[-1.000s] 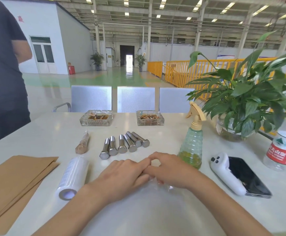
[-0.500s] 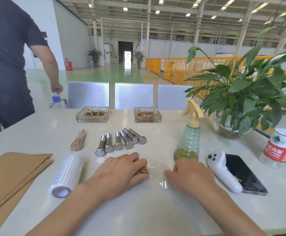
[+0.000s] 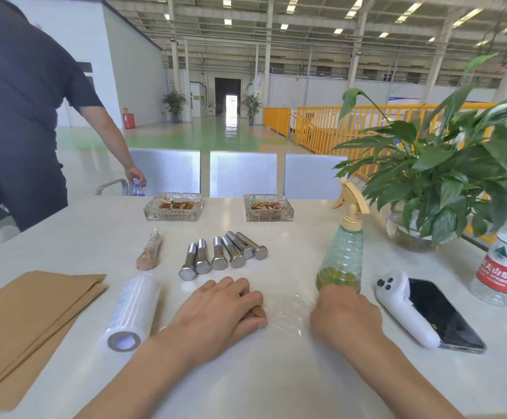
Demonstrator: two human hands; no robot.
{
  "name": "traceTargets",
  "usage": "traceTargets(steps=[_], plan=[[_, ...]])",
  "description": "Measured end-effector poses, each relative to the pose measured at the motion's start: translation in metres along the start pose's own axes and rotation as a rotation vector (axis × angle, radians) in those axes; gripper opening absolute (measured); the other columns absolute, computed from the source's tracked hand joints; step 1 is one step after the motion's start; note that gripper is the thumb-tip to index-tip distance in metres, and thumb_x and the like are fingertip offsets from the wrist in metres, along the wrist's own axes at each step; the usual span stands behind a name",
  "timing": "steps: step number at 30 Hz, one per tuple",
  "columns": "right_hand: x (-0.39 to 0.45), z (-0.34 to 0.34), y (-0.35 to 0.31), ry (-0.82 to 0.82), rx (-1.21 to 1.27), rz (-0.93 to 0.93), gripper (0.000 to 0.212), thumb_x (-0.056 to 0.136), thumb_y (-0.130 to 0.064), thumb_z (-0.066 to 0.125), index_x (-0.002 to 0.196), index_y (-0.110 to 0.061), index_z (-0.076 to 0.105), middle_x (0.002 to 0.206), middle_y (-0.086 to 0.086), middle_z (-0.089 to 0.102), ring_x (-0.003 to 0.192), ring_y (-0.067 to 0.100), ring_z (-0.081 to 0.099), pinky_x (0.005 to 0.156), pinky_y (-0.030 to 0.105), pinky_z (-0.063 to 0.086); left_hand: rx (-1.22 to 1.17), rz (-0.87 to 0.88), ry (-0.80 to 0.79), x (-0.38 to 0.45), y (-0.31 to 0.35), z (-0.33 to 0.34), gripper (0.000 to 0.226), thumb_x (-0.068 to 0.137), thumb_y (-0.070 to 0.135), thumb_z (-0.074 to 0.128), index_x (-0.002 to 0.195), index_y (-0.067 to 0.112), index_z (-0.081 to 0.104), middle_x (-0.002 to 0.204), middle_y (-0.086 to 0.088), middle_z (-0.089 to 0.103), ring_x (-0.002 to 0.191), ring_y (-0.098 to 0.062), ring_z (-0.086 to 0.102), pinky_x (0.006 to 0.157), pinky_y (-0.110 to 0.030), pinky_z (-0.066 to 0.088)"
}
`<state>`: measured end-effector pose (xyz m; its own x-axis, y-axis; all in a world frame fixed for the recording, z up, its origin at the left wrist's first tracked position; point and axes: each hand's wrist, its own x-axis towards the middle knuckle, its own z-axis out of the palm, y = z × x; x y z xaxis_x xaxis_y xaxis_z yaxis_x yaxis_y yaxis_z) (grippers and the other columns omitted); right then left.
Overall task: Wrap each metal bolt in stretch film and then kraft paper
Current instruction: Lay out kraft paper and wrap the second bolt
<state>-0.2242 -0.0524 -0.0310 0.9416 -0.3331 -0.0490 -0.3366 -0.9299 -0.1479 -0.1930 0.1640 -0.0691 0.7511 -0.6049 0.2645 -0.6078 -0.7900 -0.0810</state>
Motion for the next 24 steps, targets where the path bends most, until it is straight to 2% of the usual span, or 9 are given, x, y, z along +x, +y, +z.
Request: traceTargets(steps=[3, 6, 9, 11, 15, 18, 19, 22, 24], plan=[[0.006, 0.0, 0.001, 0.004, 0.14, 0.005, 0.019, 0.096, -0.022, 0.045, 0.077, -0.023, 0.045, 0.08, -0.005, 0.054, 0.065, 0.013, 0.047, 0.056, 0.029, 0.033, -0.009, -0.02, -0.02, 0.0, 0.001, -0.001, 0.038, 0.1, 0.068, 0.03, 0.115, 0.038, 0.048, 0.11, 0.013, 0.049, 0.102, -0.016, 0.05, 0.085, -0.034, 0.039], [0.008, -0.006, 0.004, -0.043, 0.568, -0.033, 0.012, 0.093, -0.016, 0.049, 0.081, -0.016, 0.054, 0.08, 0.003, 0.071, 0.077, 0.025, 0.068, 0.067, 0.033, 0.053, -0.014, -0.05, -0.03, 0.001, 0.003, -0.003, 0.048, 0.096, 0.074, 0.024, 0.113, 0.037, 0.05, 0.106, 0.012, 0.05, 0.099, -0.015, 0.049, 0.085, -0.035, 0.039], [0.004, -0.014, 0.002, -0.097, 0.963, -0.064, 0.01, 0.09, -0.006, 0.053, 0.092, -0.01, 0.062, 0.061, -0.002, 0.069, 0.054, 0.012, 0.061, 0.055, 0.022, 0.046, -0.037, -0.086, -0.012, 0.0, 0.007, -0.006, 0.052, 0.097, 0.07, 0.015, 0.107, 0.035, 0.052, 0.1, 0.011, 0.05, 0.095, -0.015, 0.049, 0.083, -0.036, 0.038], [0.0, -0.016, 0.0, -0.119, 1.087, -0.093, 0.016, 0.091, -0.004, 0.054, 0.099, -0.011, 0.066, 0.062, 0.0, 0.067, 0.052, 0.011, 0.061, 0.058, 0.019, 0.047, -0.062, -0.111, 0.002, 0.0, 0.009, -0.007, 0.049, 0.099, 0.063, 0.015, 0.103, 0.034, 0.055, 0.097, 0.01, 0.052, 0.094, -0.016, 0.049, 0.083, -0.037, 0.04], [-0.008, -0.018, -0.011, 0.041, 1.037, -0.231, 0.026, 0.091, -0.002, 0.057, 0.093, -0.023, 0.073, 0.069, 0.001, 0.074, 0.065, 0.014, 0.07, 0.076, 0.033, 0.054, -0.184, -0.179, 0.034, 0.002, 0.01, -0.008, 0.041, 0.088, 0.056, 0.032, 0.095, 0.031, 0.064, 0.089, 0.01, 0.057, 0.09, -0.014, 0.051, 0.081, -0.035, 0.043], [-0.016, -0.019, -0.025, 0.138, 0.85, -0.371, 0.029, 0.088, -0.008, 0.058, 0.086, -0.034, 0.071, 0.068, -0.01, 0.073, 0.071, 0.003, 0.066, 0.065, 0.017, 0.048, -0.377, -0.221, 0.06, 0.003, 0.008, -0.013, 0.029, 0.08, 0.056, 0.049, 0.093, 0.037, 0.068, 0.086, 0.013, 0.058, 0.087, -0.007, 0.053, 0.078, -0.033, 0.048], [-0.017, -0.02, -0.029, 0.138, 0.815, -0.409, 0.028, 0.087, -0.01, 0.058, 0.086, -0.036, 0.07, 0.069, -0.012, 0.073, 0.073, 0.002, 0.065, 0.064, 0.018, 0.047, -0.443, -0.236, 0.086, 0.003, 0.007, -0.015, 0.027, 0.078, 0.055, 0.053, 0.093, 0.037, 0.068, 0.088, 0.015, 0.059, 0.09, -0.005, 0.055, 0.081, -0.033, 0.049], [-0.02, -0.02, -0.041, 0.071, 0.855, -0.455, 0.029, 0.088, -0.009, 0.057, 0.091, -0.035, 0.069, 0.07, -0.006, 0.074, 0.076, 0.009, 0.069, 0.075, 0.034, 0.056, -0.588, -0.248, 0.291, -0.001, 0.004, -0.018, 0.01, 0.085, 0.035, 0.063, 0.092, 0.032, 0.069, 0.092, 0.017, 0.064, 0.097, -0.003, 0.057, 0.086, -0.03, 0.047], [-0.022, -0.019, -0.047, 0.034, 0.931, -0.447, 0.031, 0.088, -0.005, 0.056, 0.094, -0.032, 0.07, 0.07, -0.001, 0.074, 0.072, 0.011, 0.07, 0.076, 0.04, 0.06, -0.643, -0.301, 0.467, -0.007, 0.005, -0.023, 0.017, 0.094, 0.017, 0.059, 0.096, 0.028, 0.071, 0.095, 0.017, 0.065, 0.101, -0.004, 0.056, 0.085, -0.026, 0.044]])
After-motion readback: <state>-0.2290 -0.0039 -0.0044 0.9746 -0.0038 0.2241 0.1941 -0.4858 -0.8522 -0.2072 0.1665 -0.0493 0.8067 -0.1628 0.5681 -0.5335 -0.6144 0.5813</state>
